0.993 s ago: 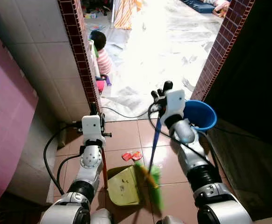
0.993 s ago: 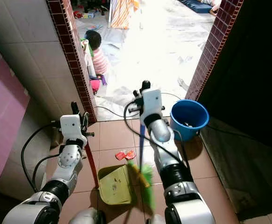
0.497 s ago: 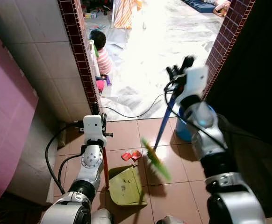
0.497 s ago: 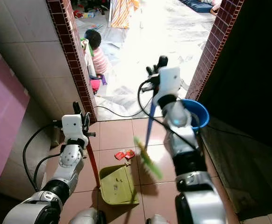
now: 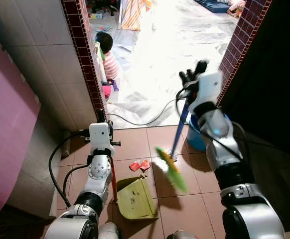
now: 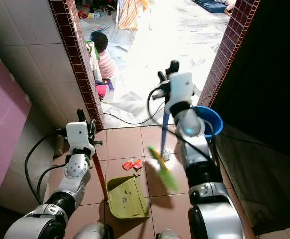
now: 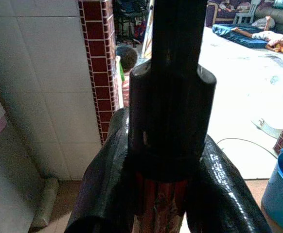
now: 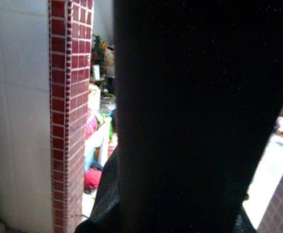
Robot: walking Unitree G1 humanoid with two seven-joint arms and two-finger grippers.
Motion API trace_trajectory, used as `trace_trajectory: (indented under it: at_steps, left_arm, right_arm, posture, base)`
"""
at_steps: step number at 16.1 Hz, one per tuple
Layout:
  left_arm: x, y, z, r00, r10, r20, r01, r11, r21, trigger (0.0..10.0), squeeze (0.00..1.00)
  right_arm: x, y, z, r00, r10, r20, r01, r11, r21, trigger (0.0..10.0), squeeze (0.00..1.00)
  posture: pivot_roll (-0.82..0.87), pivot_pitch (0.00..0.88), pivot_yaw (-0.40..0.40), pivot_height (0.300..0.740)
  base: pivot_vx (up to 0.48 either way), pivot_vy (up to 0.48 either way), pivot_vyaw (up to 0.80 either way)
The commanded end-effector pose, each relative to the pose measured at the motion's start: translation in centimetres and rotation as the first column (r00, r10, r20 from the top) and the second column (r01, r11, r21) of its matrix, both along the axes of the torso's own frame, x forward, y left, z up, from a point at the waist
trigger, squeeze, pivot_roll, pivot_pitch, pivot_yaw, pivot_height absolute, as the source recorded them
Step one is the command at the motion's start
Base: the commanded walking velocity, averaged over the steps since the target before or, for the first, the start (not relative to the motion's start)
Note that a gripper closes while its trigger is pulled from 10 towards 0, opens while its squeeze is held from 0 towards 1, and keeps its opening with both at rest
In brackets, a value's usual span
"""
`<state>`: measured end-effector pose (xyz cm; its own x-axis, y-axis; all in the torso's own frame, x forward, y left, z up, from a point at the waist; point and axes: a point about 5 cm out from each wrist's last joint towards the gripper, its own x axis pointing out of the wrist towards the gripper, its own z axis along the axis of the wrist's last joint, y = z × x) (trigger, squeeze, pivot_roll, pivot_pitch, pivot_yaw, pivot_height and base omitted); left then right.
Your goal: Sweep floor
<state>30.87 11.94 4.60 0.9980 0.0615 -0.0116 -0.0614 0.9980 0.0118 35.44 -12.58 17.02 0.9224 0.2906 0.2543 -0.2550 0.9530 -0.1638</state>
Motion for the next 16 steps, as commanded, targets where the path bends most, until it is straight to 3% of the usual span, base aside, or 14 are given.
trace_trajectory:
  at_steps: [1, 6, 8, 9, 12, 14, 16]
  left_arm:
    - [-0.1, -0.1, -0.3, 1.000, -0.004, -0.020, 0.005, 1.000, 0.015, 10.0, 0.00]
    - [-0.2, -0.1, -0.2, 1.000, -0.007, -0.010, 0.007, 1.000, 0.026, 10.0, 0.00]
    - [-0.3, -0.5, 0.3, 0.999, -0.041, 0.034, 0.040, 0.999, 0.028, 10.0, 0.00]
    - [-0.4, -0.6, 0.2, 0.999, -0.051, 0.012, 0.051, 0.997, 0.050, 10.0, 0.00]
    - [-0.5, -0.4, 0.2, 0.998, -0.062, 0.006, 0.062, 0.998, 0.004, 10.0, 0.00]
    - [-0.5, 0.3, 0.1, 1.000, -0.016, -0.006, 0.017, 1.000, 0.018, 10.0, 0.00]
    - [-0.5, 0.3, 0.2, 1.000, -0.025, -0.018, 0.026, 0.999, 0.026, 10.0, 0.00]
  right_arm:
    - [0.0, 0.2, 1.2, 0.997, 0.013, 0.078, -0.009, 0.999, -0.042, 10.0, 0.00]
    - [1.1, 0.9, 2.6, 0.986, -0.020, 0.167, 0.038, 0.994, -0.107, 10.0, 0.00]
    - [1.3, 1.0, 1.4, 0.989, -0.008, 0.150, 0.035, 0.984, -0.173, 10.0, 0.00]
    - [1.1, 1.3, 0.2, 0.992, 0.007, 0.122, 0.019, 0.978, -0.206, 10.0, 0.00]
    - [0.7, 2.5, -2.3, 0.997, 0.054, 0.050, -0.041, 0.971, -0.237, 10.0, 0.00]
    - [-0.8, 5.6, -5.0, 0.980, 0.185, -0.073, -0.194, 0.970, -0.149, 10.0, 0.00]
    - [-2.0, 7.7, -6.1, 0.951, 0.293, -0.099, -0.303, 0.946, -0.113, 10.0, 0.00]
  posture:
    - [-0.07, 0.000, 0.027, 0.740]
    - [-0.05, 0.000, 0.024, 0.740]
    - [-0.02, 0.026, 0.002, 0.740]
    - [-0.01, 0.055, 0.000, 0.740]
    - [0.02, 0.100, -0.014, 0.740]
    - [0.03, 0.112, -0.011, 0.740]
    - [0.04, 0.123, -0.007, 0.740]
  base:
    - [0.000, 0.000, 0.00]
    - [0.000, 0.000, 0.00]
    - [0.000, 0.000, 0.00]
    - [0.000, 0.000, 0.00]
    - [0.000, 0.000, 0.00]
    - [0.000, 0.000, 0.00]
    - [0.000, 0.000, 0.00]
